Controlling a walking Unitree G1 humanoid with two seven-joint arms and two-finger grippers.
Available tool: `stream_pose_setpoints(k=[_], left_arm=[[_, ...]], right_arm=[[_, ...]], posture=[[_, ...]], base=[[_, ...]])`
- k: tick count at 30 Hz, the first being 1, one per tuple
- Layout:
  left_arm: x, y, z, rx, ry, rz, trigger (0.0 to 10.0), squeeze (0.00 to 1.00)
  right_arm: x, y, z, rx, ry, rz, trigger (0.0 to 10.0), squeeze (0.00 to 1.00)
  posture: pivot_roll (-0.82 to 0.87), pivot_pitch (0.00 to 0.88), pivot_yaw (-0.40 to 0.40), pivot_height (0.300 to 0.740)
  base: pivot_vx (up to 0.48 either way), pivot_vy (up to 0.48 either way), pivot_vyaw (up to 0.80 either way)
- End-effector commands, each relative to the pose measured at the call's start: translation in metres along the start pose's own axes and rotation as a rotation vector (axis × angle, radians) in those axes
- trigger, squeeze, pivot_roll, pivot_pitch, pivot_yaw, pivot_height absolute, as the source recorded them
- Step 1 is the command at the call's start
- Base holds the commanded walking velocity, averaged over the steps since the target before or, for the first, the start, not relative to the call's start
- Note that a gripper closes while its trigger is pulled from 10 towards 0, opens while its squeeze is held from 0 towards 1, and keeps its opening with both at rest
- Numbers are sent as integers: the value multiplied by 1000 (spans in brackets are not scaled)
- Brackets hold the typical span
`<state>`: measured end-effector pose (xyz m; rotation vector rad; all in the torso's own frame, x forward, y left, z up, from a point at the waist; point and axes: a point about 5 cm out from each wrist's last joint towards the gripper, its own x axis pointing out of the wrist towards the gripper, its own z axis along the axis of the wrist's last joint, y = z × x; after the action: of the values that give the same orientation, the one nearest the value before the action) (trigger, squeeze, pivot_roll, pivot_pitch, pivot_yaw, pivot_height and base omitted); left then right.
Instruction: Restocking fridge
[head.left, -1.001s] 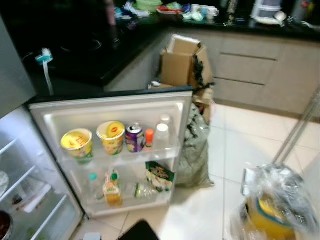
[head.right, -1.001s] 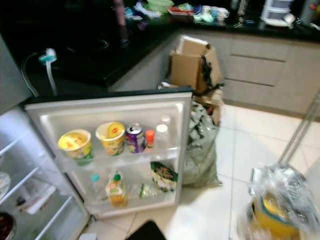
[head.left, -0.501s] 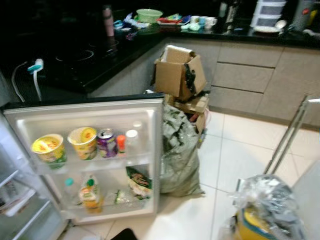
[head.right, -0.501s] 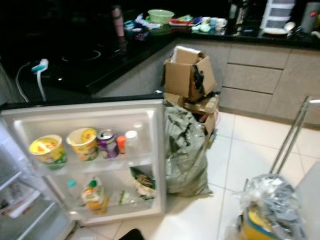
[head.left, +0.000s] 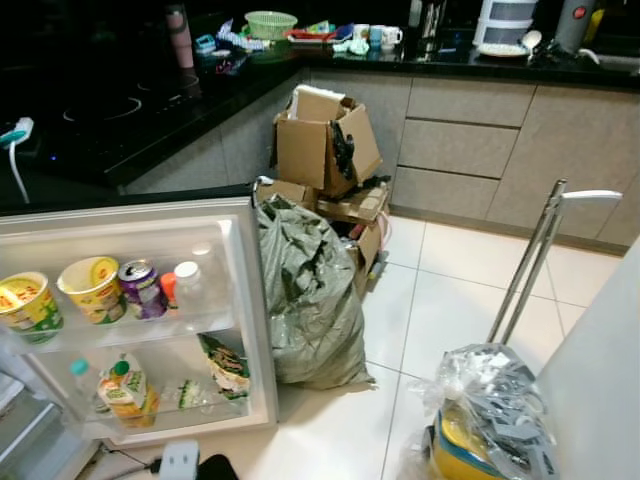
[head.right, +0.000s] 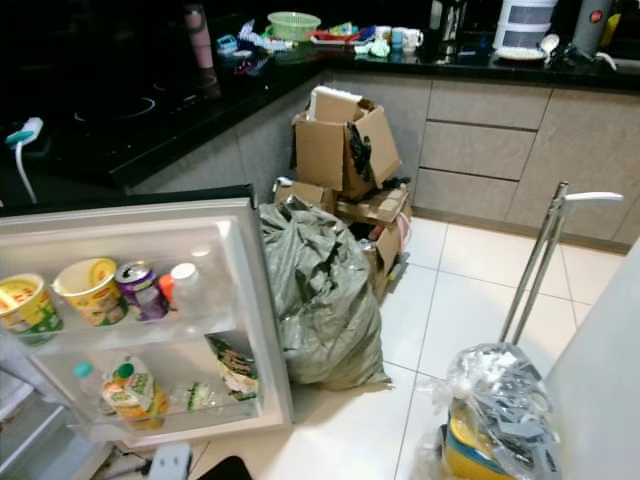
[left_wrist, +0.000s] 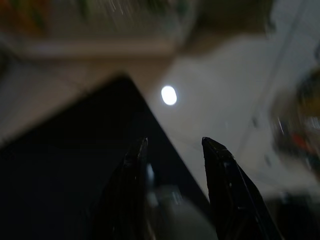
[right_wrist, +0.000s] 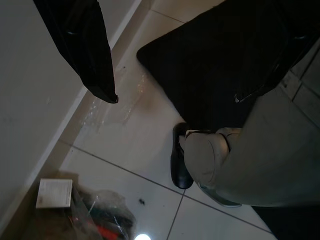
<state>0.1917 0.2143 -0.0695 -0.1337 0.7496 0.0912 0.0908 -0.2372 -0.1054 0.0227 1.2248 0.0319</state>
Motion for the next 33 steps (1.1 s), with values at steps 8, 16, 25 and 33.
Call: stream_pose_setpoints(k=[8,16,25,33], left_arm=[[8,14,80,140,-280,-20,10000,0],[1,-9,182,636,-567,-155,10000,1000],[-16,-8,223,790,-689,-179,10000,1000],[-26,-8,230,915,-655,-294,10000,1000]], right_arm=[[1,5,-2,-8,3,12,10000,0],[1,6,-4,-7,5,10,10000,0],[1,9,-8,-6,10,15,10000,0],[1,9,-11,-10,20,15,10000,0]], posture=[[-76,4,3,740],[-75,18,15,740],[-78,22,25,740],[-74,24,26,740]], base=[[0,0,0],[0,0,0],[0,0,0],[0,0,0]])
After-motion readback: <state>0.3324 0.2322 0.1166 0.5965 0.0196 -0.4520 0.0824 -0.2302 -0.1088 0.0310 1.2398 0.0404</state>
